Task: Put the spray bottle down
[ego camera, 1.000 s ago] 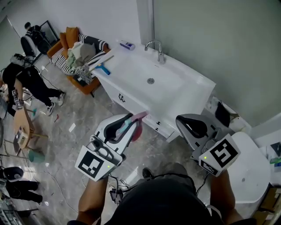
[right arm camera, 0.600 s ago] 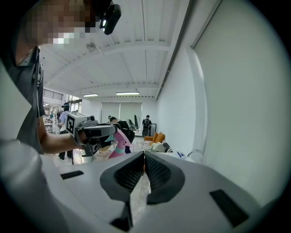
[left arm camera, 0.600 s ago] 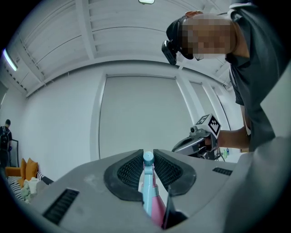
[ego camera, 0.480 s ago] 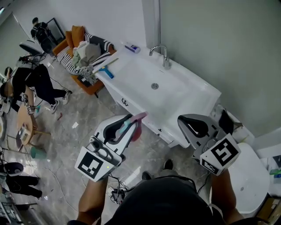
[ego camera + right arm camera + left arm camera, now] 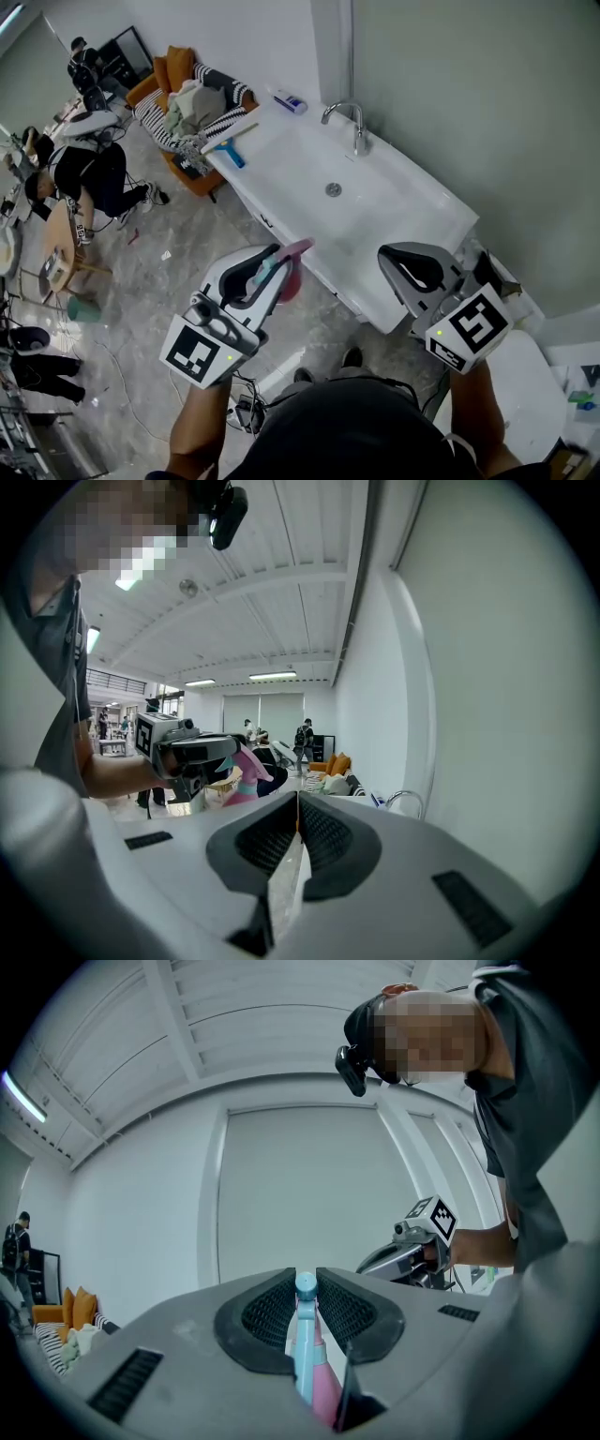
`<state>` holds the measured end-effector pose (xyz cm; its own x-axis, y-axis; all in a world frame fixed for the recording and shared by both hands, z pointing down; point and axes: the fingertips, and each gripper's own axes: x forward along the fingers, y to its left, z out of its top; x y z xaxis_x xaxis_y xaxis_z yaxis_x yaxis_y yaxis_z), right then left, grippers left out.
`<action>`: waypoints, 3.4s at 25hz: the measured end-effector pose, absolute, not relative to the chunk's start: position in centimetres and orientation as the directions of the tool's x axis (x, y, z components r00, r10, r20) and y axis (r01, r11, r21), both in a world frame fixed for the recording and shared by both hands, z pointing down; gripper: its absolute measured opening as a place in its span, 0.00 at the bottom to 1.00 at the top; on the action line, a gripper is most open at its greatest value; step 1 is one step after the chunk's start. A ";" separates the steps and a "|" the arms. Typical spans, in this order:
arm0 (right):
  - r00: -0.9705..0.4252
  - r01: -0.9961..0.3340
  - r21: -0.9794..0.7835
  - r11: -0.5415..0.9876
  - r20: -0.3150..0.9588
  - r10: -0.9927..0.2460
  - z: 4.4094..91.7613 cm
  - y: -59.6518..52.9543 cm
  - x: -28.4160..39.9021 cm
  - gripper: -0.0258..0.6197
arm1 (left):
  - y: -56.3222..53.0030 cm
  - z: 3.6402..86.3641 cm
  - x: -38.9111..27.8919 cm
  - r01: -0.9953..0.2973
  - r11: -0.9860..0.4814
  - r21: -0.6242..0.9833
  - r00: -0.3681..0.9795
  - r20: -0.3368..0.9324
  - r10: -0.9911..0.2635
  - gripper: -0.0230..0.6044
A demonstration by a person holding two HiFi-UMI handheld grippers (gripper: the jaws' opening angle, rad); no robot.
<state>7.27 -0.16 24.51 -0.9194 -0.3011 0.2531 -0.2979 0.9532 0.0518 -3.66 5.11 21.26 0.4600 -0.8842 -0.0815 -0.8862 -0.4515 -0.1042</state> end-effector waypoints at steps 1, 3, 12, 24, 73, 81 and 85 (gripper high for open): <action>-0.923 -0.288 0.050 0.956 0.252 -0.291 24.6 -0.5 7.4 0.05 | 4.9 21.3 -3.4 -0.890 -0.443 -0.106 0.451 -0.080 -0.889 0.15; -0.929 -0.269 0.049 0.962 0.252 -0.273 24.8 -1.2 7.6 0.05 | 4.5 21.3 -3.1 -0.897 -0.427 -0.111 0.436 -0.080 -0.896 0.14; -0.922 -0.279 0.035 0.960 0.268 -0.278 25.7 -2.7 8.0 0.05 | 2.9 22.1 -2.8 -0.896 -0.434 -0.096 0.441 -0.066 -0.895 0.15; -0.877 -0.394 0.024 0.919 0.289 -0.384 25.9 -4.5 5.1 0.05 | -0.5 22.1 -6.1 -0.838 -0.540 -0.078 0.545 -0.081 -0.835 0.14; -0.876 -0.400 -0.007 0.917 0.297 -0.380 28.3 -21.5 0.6 0.05 | -18.6 23.6 -10.3 -0.834 -0.546 -0.077 0.551 -0.063 -0.832 0.15; -0.856 -0.439 -0.008 0.898 0.306 -0.416 28.8 -25.3 -0.8 0.05 | -23.1 24.2 -12.0 -0.812 -0.581 -0.064 0.584 -0.069 -0.809 0.14; -0.845 -0.466 -0.011 0.885 0.303 -0.441 28.8 -26.8 -1.4 0.05 | -25.2 24.0 -12.6 -0.800 -0.596 -0.065 0.599 -0.080 -0.796 0.14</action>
<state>-1.36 -26.78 28.77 -0.8448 -0.4407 0.3034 -0.4657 0.8849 -0.0114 -12.57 -25.22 24.03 0.5994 -0.7965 -0.0798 -0.8005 -0.5958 -0.0653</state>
